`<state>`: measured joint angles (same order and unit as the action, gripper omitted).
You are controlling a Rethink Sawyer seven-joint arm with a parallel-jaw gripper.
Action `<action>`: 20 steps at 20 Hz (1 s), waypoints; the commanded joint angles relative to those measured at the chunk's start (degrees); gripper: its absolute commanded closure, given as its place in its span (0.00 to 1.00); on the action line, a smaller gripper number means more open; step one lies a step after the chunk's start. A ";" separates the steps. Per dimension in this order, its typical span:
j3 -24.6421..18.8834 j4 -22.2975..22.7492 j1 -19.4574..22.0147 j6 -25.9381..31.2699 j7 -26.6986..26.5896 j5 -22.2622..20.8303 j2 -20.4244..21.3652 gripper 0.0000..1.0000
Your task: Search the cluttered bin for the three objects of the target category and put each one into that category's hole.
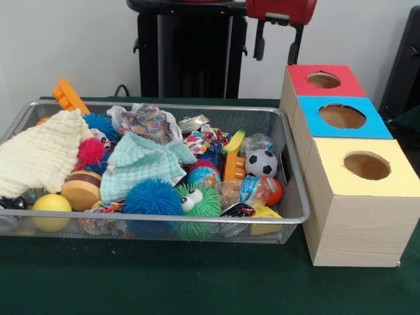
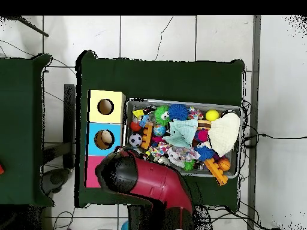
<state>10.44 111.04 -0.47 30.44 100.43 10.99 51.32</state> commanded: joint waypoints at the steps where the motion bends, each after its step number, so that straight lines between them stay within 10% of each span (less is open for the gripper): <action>1: -4.65 -11.12 5.87 5.88 -3.47 -5.47 -2.52 0.00; 12: -9.45 -19.93 16.47 8.90 -7.65 -10.52 -6.55 0.00; 20: -15.27 -14.63 25.51 -0.03 -10.15 -13.92 -7.52 0.00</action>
<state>4.12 95.16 19.34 31.86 100.43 2.00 46.87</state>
